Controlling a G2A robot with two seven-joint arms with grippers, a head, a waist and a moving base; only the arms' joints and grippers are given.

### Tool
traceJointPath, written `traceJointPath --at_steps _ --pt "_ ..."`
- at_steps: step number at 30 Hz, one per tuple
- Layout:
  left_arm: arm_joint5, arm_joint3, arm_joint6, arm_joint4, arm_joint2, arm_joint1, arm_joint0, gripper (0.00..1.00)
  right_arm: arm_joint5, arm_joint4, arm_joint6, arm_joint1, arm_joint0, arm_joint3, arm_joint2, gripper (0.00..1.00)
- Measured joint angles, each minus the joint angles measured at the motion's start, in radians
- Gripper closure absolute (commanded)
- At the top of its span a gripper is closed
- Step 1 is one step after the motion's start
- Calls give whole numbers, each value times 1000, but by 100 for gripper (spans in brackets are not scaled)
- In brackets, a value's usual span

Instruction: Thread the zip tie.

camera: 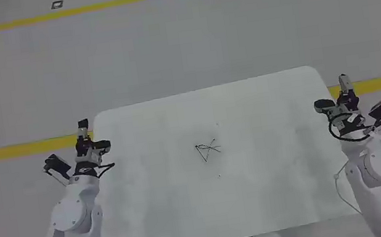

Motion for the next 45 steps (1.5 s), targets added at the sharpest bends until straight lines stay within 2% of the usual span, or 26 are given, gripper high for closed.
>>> traceJointPath --at_steps 2,3,7,23,25,27,31,35,37,41,45 --pt "21 -32 -44 71 37 3 -3 0 0 0 0 0 0 0 0 0" --pt "28 -48 -68 141 61 4 -1 0 0 0 0 0 0 0 0 0" --pt "37 -69 -103 275 117 4 19 0 0 0 0 0 0 0 0 0" --pt "37 -69 -100 279 118 4 20 0 0 0 0 0 0 0 0 0" --pt "15 -77 -121 313 136 6 8 0 0 0 0 0 0 0 0 0" --pt "14 -82 -148 380 160 6 -11 0 0 0 0 0 0 0 0 0" --pt "45 -116 -198 489 208 8 -38 0 0 0 0 0 0 0 0 0" --pt "128 -135 -258 658 262 13 -61 0 0 0 0 0 0 0 0 0" --pt "142 -133 -263 735 270 14 -64 0 0 0 0 0 0 0 0 0" --pt "136 -133 -261 685 268 14 -63 0 0 0 0 0 0 0 0 0" --pt "136 -133 -261 684 268 14 -63 0 0 0 0 0 0 0 0 0"
